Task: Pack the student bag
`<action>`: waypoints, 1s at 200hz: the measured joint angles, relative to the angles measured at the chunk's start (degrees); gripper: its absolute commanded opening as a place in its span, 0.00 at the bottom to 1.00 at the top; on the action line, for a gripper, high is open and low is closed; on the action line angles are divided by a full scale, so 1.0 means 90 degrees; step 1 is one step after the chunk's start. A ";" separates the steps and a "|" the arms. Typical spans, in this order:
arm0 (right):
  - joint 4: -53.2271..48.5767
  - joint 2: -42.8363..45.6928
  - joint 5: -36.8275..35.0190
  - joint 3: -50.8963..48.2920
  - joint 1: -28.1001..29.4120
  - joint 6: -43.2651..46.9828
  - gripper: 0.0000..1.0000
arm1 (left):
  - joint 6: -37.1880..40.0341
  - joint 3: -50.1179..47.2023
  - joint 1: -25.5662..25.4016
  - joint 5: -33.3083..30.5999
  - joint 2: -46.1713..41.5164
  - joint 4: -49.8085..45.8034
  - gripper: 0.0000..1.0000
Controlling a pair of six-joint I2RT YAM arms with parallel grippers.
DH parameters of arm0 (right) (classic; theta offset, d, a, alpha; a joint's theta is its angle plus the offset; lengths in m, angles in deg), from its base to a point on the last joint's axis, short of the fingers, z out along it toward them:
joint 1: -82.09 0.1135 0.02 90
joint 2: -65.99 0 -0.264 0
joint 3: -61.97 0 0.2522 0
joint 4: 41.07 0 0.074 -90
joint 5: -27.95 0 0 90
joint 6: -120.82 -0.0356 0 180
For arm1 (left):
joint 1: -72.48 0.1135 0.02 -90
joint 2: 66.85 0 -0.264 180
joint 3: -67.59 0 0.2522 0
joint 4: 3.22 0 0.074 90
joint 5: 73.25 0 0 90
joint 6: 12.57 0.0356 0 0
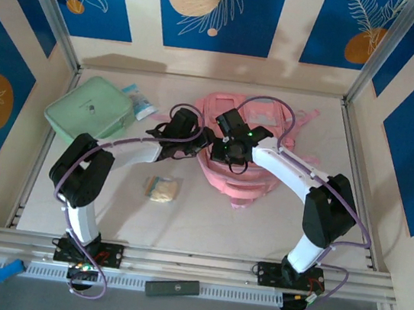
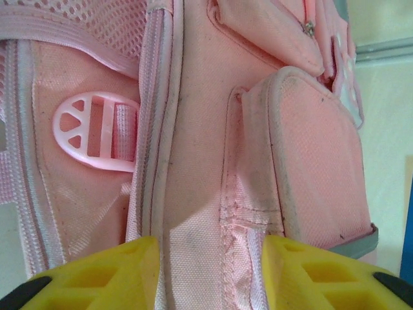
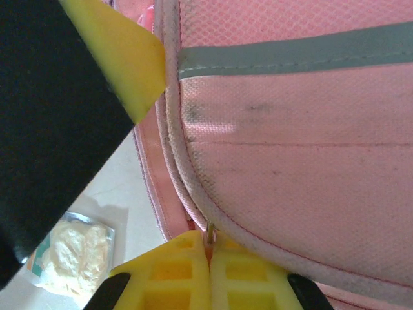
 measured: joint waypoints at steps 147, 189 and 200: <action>0.0012 -0.0061 0.0044 0.0002 0.0000 0.0087 0.00 | -0.0840 0.0279 -0.0333 -0.0291 0.0262 0.0308 0.06; -0.0073 0.0112 -0.0102 -0.0153 -0.0073 0.0087 0.00 | -0.0277 0.0393 -0.0209 -0.0357 0.0223 -0.0049 0.00; -0.0085 0.0328 -0.0104 -0.0362 -0.0163 0.0092 0.00 | -0.0061 0.0406 -0.0109 -0.0287 0.0192 -0.0160 0.00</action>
